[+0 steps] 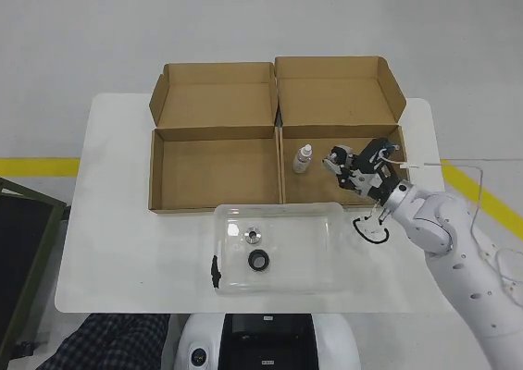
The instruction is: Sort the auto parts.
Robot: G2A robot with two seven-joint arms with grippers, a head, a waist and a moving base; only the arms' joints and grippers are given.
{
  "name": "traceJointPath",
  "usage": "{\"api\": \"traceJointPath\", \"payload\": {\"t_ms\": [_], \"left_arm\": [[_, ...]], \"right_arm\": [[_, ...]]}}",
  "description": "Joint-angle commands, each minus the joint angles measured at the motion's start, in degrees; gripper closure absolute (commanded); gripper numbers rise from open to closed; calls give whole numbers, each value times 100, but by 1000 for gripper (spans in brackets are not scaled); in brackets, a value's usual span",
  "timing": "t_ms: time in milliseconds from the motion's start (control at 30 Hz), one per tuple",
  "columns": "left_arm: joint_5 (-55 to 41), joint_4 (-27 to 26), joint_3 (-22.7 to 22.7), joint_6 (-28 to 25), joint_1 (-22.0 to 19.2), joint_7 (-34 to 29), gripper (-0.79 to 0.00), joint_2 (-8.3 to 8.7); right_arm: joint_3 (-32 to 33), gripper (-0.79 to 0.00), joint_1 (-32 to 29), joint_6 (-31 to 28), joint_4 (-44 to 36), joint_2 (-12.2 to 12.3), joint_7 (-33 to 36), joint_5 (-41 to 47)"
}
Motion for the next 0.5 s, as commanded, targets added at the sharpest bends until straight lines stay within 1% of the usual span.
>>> {"api": "traceJointPath", "payload": {"t_ms": [0, 133, 467], "left_arm": [[0, 0, 0, 0, 0, 0, -785, 0], [0, 0, 0, 0, 0, 0, -785, 0], [0, 0, 0, 0, 0, 0, -785, 0]], "right_arm": [[-83, 0, 74, 74, 126, -30, 25, -14], [-246, 0, 215, 209, 365, -92, 70, -57], [-581, 0, 531, 323, 819, -228, 288, -176]]}}
